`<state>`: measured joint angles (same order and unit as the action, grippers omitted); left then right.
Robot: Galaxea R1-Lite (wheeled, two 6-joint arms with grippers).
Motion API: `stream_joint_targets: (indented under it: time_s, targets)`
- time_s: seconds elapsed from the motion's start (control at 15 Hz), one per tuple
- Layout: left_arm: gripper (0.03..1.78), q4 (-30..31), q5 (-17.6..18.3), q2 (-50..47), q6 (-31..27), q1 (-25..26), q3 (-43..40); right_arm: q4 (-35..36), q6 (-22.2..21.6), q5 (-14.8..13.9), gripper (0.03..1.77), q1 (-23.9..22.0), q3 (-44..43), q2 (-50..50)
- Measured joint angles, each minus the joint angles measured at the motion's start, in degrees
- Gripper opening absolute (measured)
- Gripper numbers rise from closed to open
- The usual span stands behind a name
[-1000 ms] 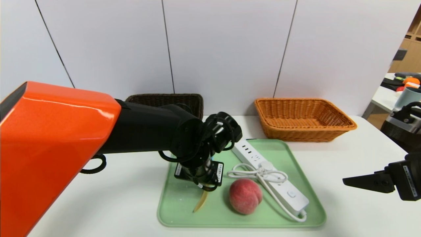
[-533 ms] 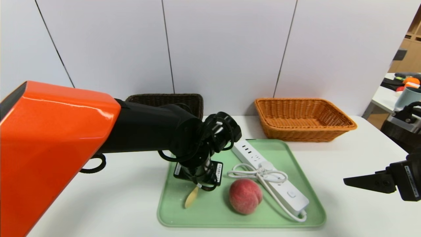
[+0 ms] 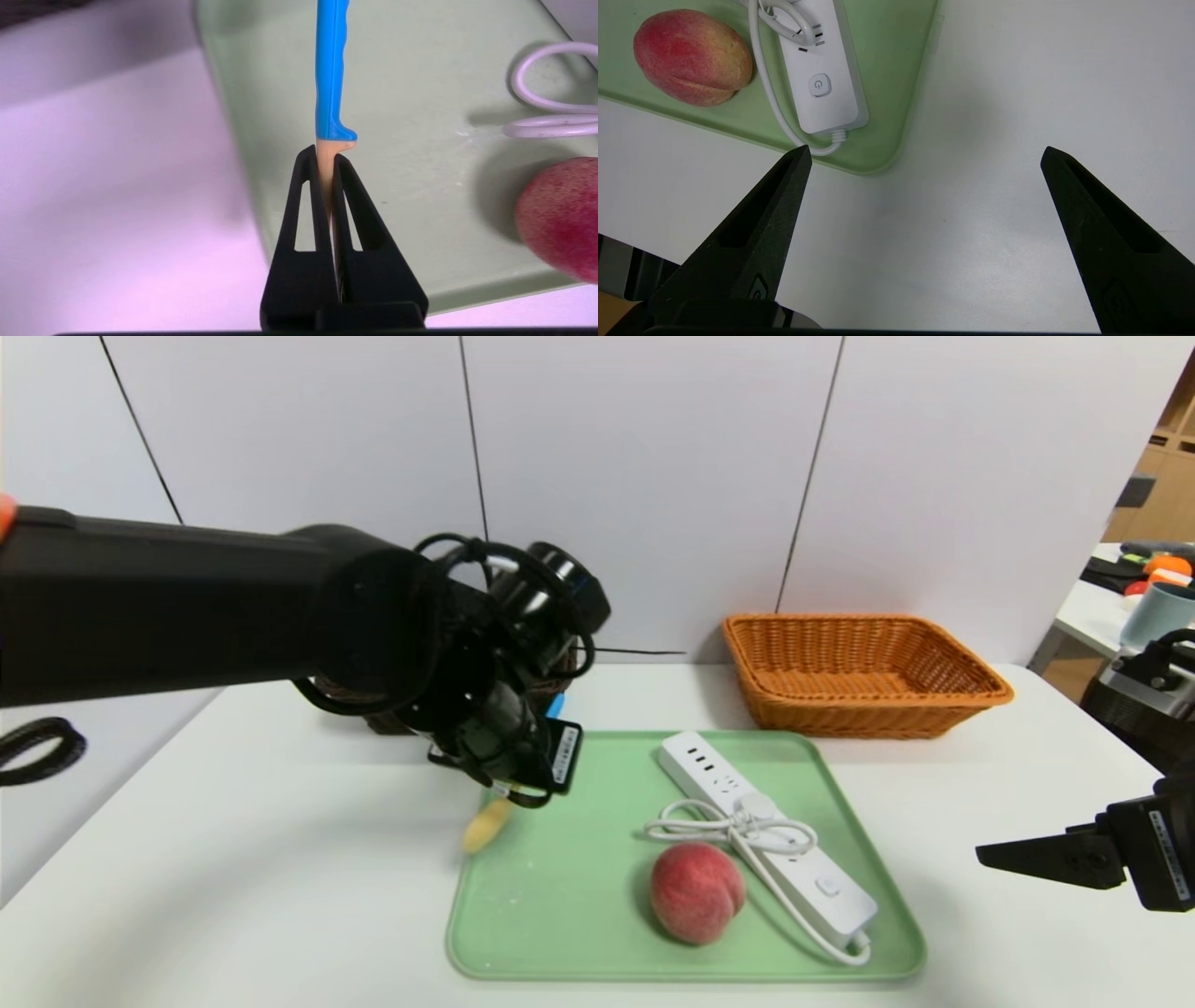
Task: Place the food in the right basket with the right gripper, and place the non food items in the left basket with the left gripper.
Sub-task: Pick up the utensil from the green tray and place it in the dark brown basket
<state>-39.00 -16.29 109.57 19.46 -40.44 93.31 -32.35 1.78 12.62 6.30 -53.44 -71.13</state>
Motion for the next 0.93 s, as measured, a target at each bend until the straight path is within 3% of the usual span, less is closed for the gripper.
stream_joint_targets:
  time_s: [0.47, 0.67, 0.93]
  targets:
    - [0.08, 4.4, 1.0, -5.8, -22.8, 10.5, 2.5, 0.0, 0.0, 0.0, 1.7, 0.0, 0.2, 0.1]
    - [0.08, 9.6, 6.6, -5.3, -29.8, 13.5, 2.9, 0.1, 0.0, 0.0, 1.7, 0.0, 0.6, 0.1]
    - [0.08, 17.2, 17.6, -4.0, -42.7, 18.9, 2.9, 0.0, 0.0, 0.0, 1.7, 0.0, 0.8, 0.1]
